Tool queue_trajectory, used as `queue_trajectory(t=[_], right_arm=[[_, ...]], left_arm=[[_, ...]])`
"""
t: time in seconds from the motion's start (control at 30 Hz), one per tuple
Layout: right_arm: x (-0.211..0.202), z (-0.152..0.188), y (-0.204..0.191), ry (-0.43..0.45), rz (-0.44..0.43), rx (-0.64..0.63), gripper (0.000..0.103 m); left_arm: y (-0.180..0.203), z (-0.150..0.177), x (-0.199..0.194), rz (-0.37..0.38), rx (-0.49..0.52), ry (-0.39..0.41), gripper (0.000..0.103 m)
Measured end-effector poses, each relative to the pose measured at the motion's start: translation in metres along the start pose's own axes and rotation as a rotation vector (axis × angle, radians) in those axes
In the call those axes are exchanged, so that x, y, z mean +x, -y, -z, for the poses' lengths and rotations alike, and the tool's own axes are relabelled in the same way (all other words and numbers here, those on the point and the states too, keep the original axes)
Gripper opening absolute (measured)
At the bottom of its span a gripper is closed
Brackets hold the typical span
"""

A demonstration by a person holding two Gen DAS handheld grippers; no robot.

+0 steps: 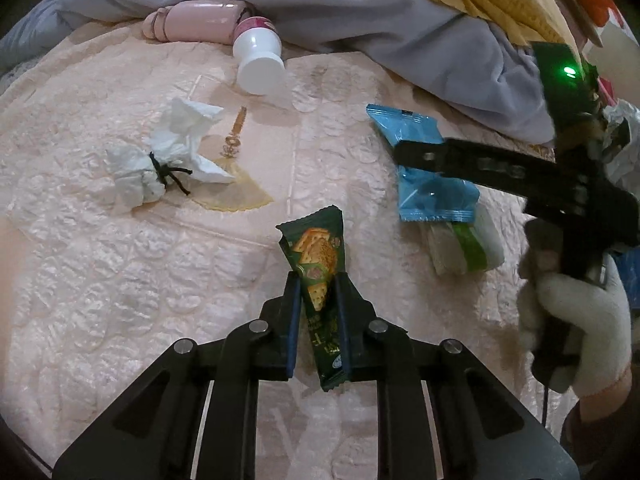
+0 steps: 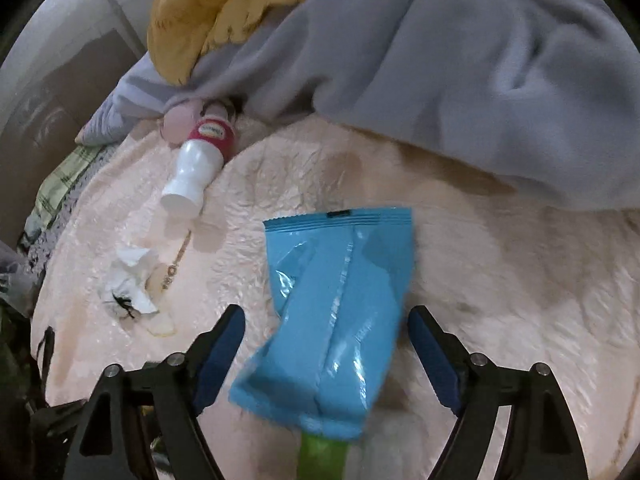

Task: Collect trash
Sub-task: 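Grasp the blue snack bag with the right tool while the left tool grasps the green snack stick, then carry the blue snack bag and green snack stick over the white bucket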

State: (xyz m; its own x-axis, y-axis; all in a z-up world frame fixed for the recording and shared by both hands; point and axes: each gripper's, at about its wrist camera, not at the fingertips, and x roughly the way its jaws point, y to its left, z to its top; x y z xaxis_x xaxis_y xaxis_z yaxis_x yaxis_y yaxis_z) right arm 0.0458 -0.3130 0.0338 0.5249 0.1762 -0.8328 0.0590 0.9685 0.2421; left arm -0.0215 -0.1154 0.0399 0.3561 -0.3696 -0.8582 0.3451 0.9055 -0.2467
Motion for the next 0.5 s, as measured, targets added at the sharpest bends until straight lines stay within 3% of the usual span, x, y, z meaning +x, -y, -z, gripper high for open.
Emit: queue_trajectory(t=[0.07,0.33,0.5], right_arm=[[0.0,0.002,-0.002,0.012,0.027,-0.026,0.051],[-0.071,0.023,0.004,0.102,-0.001,-0.064,0.048],[-0.121,0.066,0.015,0.122,0.003,-0.06,0.048]], left_arm=[[0.003,0.002,-0.001,0.006,0.007,0.001,0.014],[0.029,0.009,-0.019,0.063,0.029,0.025,0.014],[0.054,0.022,-0.03,0.095,0.07,0.019,0.014]])
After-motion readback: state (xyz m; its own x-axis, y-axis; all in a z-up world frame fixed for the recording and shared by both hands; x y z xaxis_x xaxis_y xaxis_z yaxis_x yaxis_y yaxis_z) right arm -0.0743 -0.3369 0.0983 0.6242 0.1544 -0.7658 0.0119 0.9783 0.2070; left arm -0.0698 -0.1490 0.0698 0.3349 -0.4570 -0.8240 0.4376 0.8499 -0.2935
